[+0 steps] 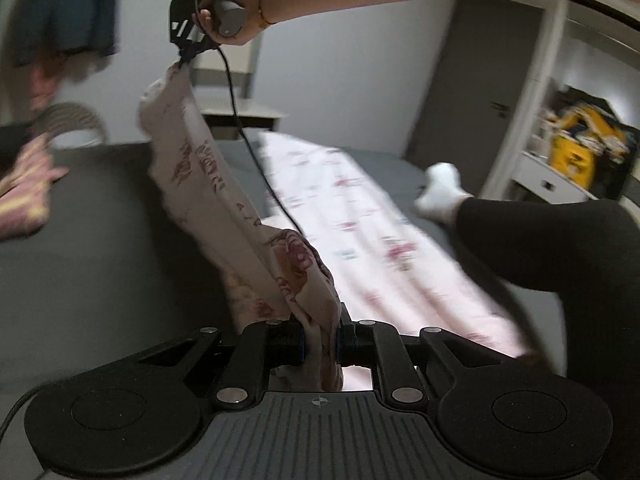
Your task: Fold clothes
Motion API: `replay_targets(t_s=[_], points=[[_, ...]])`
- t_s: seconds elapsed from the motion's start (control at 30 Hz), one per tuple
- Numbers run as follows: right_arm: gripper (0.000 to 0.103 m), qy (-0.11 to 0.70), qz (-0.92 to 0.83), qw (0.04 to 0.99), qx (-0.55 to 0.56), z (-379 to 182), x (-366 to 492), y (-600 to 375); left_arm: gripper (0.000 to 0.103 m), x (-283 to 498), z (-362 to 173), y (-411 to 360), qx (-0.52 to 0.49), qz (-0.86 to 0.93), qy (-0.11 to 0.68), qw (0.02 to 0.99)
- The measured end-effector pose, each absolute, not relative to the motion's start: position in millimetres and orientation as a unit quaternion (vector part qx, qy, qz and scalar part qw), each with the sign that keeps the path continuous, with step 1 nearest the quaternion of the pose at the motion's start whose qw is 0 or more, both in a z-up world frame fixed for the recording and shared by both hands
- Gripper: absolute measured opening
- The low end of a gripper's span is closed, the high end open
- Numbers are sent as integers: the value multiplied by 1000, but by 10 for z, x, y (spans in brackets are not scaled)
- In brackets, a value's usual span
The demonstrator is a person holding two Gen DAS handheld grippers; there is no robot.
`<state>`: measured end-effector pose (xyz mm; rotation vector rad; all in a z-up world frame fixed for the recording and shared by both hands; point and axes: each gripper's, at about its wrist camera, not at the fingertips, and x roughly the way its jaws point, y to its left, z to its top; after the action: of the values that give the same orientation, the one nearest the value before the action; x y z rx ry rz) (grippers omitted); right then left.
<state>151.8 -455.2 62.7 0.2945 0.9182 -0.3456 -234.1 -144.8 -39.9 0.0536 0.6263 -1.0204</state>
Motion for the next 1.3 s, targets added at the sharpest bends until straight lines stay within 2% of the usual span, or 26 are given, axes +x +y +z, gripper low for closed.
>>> replay_targets(t_s=[0.13,0.33,0.53,0.63,0.83,1.1,1.3], points=[[3,431,-200,865,162,677,1118,-5202,13,-2487,-251,-1889,47,-522,282,804],[3,417,-251,852,194,735,525,-6170,13,-2598,-280,-2643,62,-551,321,768],[3,434,-284,819,246,151,254,-6878,13,-2740,-420,-3220,88,-562,346,746],[3,422,-269,819,281,43,177,-7069,13,-2811,-420,-3331,106,-566,336,745],[3,345,-237,851,318,202,-38,-7438,13,-2868,-274,-3522,130,-573,305,750],[3,393,-323,783,359,-680,-361,-7942,13,-2966,-530,-3680,181,-566,330,734],[3,383,-300,791,370,-709,-316,-7983,13,-3006,-520,-3762,189,-561,335,733]])
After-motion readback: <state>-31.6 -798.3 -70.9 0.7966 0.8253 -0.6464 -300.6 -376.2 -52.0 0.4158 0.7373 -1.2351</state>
